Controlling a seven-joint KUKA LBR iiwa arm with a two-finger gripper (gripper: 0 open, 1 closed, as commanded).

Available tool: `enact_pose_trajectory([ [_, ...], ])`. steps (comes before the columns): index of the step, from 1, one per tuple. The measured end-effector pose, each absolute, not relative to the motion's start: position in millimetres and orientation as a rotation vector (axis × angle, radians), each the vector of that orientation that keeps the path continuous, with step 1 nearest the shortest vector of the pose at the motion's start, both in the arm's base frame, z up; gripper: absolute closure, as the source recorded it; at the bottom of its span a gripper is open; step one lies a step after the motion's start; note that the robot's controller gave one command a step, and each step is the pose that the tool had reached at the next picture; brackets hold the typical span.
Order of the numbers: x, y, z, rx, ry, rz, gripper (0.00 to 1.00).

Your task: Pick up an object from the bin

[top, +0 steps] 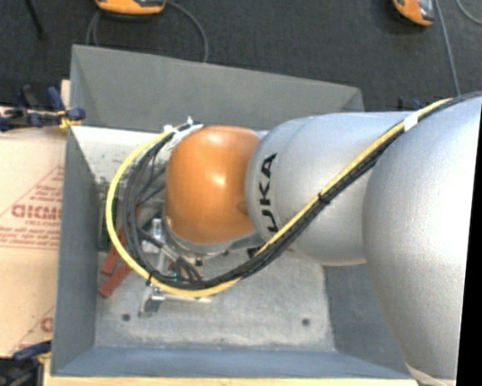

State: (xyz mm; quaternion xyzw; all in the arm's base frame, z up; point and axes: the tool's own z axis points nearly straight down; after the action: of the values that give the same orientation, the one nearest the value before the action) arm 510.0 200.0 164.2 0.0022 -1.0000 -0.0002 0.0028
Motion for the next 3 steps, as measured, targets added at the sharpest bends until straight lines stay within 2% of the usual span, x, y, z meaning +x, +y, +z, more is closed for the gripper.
enact_pose_trajectory([
  [1,512.1,199.1,168.6,0.001,-3.144,-0.003,0.00],
  [2,502.6,99.0,79.1,0.084,-3.147,-0.011,1.00],
  [3,502.6,99.0,79.1,0.082,-3.146,-0.011,1.00],
])
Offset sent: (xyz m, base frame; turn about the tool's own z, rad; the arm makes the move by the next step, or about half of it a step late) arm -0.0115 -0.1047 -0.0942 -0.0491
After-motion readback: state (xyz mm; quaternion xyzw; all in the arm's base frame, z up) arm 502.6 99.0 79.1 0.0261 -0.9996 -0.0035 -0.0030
